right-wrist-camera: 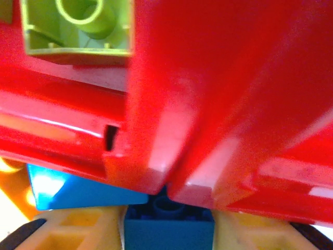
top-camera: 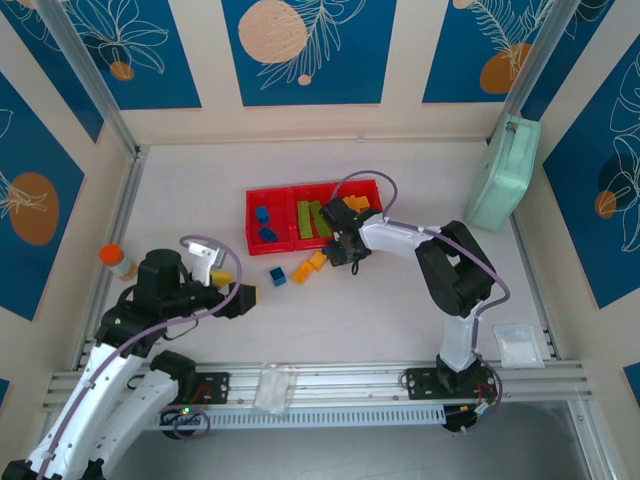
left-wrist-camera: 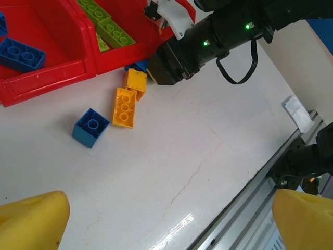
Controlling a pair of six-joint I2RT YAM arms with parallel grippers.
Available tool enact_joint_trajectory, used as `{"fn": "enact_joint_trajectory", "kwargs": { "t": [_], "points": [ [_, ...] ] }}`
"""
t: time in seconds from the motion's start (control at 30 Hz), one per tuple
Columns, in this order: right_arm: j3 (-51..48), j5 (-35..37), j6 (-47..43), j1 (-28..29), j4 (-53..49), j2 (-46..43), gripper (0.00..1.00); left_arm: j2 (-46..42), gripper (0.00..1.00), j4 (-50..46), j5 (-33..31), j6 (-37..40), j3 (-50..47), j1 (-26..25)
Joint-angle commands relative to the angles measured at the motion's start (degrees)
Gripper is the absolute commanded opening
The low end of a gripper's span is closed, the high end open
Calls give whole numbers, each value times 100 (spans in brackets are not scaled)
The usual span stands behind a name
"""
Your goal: Sort the legos into containers by color
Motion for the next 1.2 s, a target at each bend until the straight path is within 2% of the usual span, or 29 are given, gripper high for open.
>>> {"fn": "enact_joint_trajectory", "kwargs": {
  "t": [0.0, 0.07, 0.33, 0.47, 0.6, 0.93, 1.17],
  "points": [
    [136, 215, 21, 98, -339, 33, 32, -44, 100, 1, -17, 102, 57, -70],
    [143, 169, 98, 119, -504, -73, 25, -46, 99, 1, -17, 99, 57, -73],
    [150, -227, 459, 195, -875, -1103, 21, -54, 99, 10, -2, 105, 62, -70],
    [330, -692, 613, 243, -663, -1630, 21, -91, 99, 1, -25, 106, 66, -73],
    [531, -1288, 831, 245, -78, -1748, 21, -230, 99, -42, -171, 98, 75, -70],
    [1819, -2063, 1551, 352, 869, -357, 21, -687, 99, -75, -448, 81, 77, -76],
    [3019, -2104, 1765, 528, 893, 988, 20, -693, 99, -57, -414, 94, 66, -85]
  ]
}}
